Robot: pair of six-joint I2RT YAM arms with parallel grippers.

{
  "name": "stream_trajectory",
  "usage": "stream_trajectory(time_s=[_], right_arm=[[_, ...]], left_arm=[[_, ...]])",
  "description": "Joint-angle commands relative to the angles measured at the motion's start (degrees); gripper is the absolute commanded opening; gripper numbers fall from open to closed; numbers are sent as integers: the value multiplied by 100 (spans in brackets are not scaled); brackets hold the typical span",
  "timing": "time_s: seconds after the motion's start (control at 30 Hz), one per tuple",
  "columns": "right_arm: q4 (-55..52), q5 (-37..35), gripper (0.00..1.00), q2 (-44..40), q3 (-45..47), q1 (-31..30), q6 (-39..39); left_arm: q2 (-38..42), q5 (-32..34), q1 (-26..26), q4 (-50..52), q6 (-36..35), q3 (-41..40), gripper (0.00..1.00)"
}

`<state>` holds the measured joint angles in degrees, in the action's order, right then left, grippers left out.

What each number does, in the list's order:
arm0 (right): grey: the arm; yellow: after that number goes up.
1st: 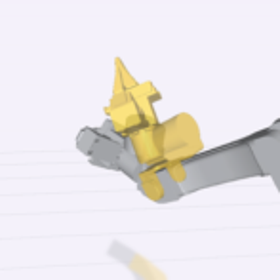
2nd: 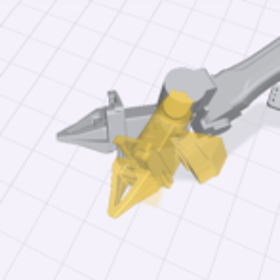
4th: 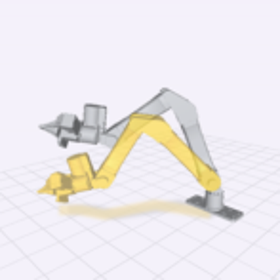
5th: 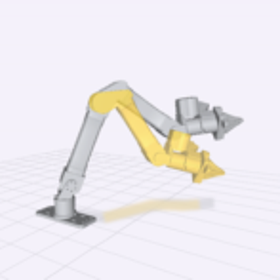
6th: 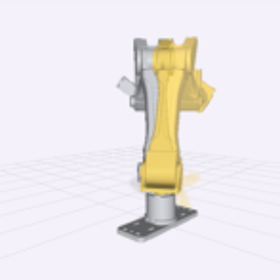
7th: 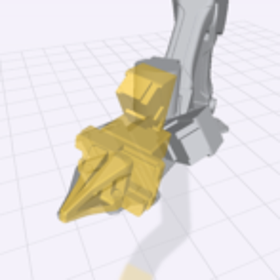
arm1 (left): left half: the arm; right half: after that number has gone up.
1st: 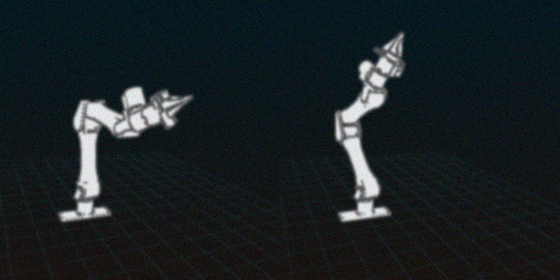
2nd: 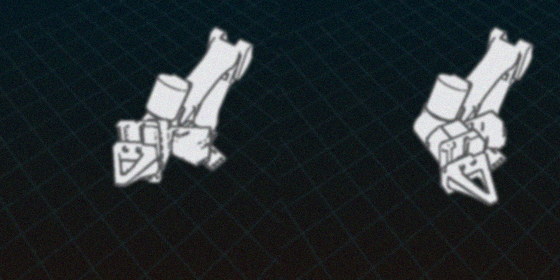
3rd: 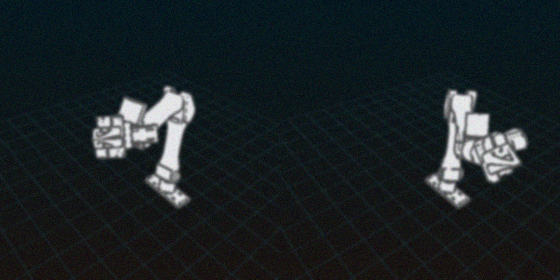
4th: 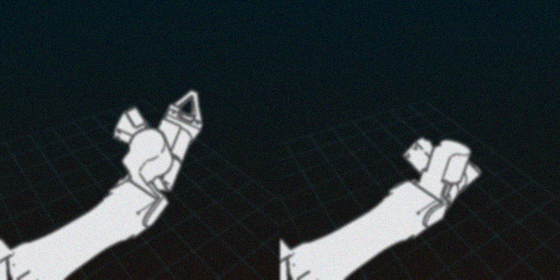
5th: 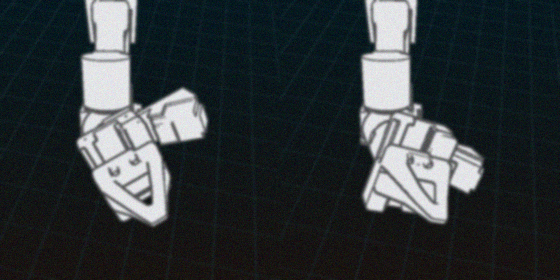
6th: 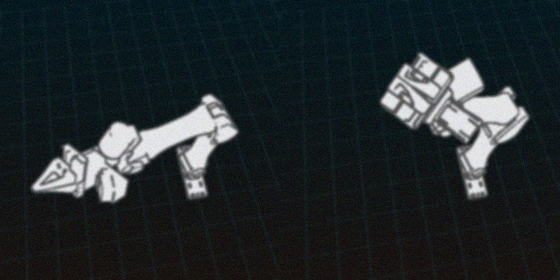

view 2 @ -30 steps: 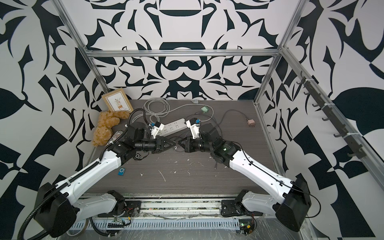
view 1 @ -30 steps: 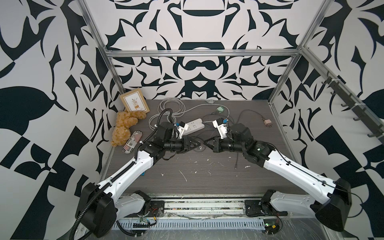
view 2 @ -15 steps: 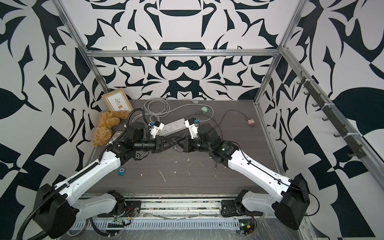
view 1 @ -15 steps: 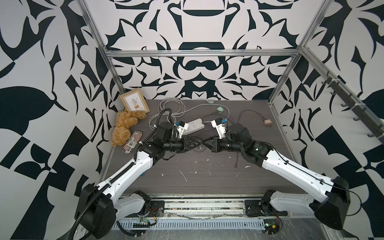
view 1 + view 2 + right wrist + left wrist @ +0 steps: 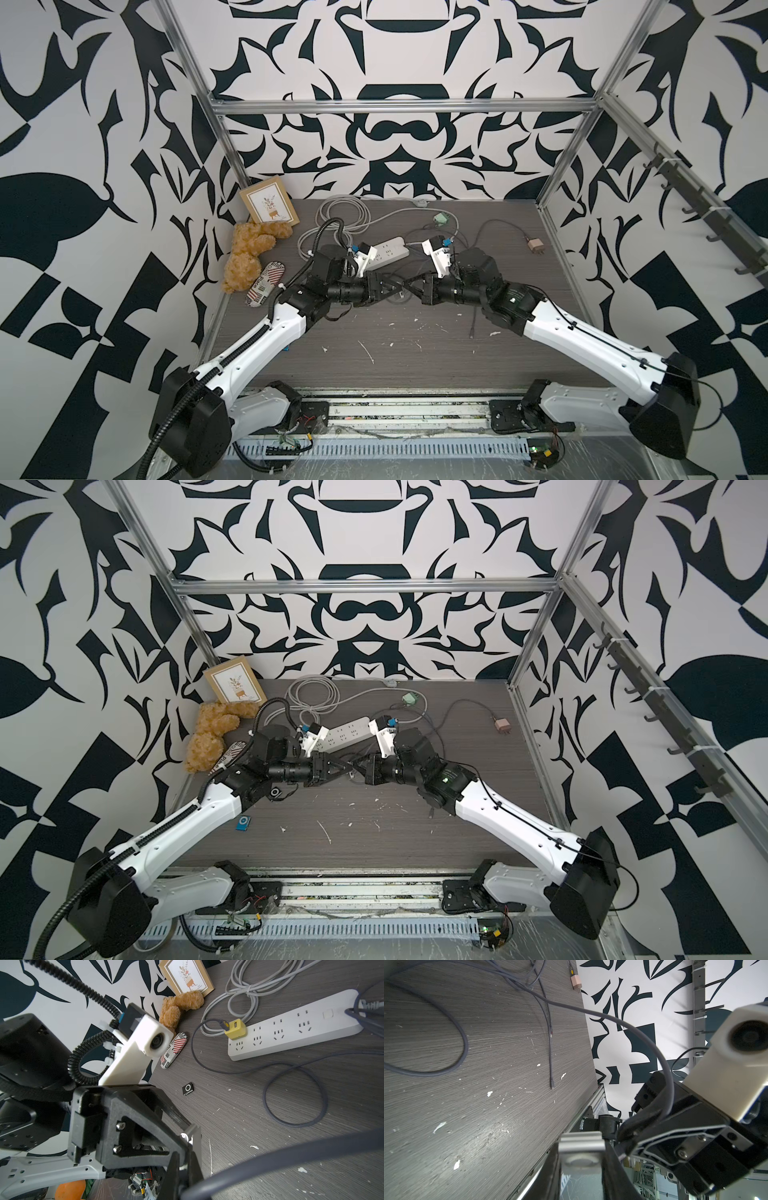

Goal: Charge mp3
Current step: Insert the charging cable into the MP3 player.

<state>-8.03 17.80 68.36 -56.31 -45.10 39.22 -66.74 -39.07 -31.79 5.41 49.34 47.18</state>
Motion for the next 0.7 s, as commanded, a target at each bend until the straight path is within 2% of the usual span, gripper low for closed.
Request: stream_trajectory(time_s=[0.0,0.33,0.53,0.67], right_arm=[[68,-212,0,11,-33,-34,-175],[-147,-340,0,154,-87,-218,-452],[-461,-899,0,340,-139,-624,-908],[-245,-1236,0,449,121,-817,-1019]], left_arm=[[127,-170,-20,-198,32,-79,0],[109,-180,-15,-348,128,-68,0],[100,-214,-15,-681,410,-77,0],[93,-242,-19,-1017,598,-131,0]])
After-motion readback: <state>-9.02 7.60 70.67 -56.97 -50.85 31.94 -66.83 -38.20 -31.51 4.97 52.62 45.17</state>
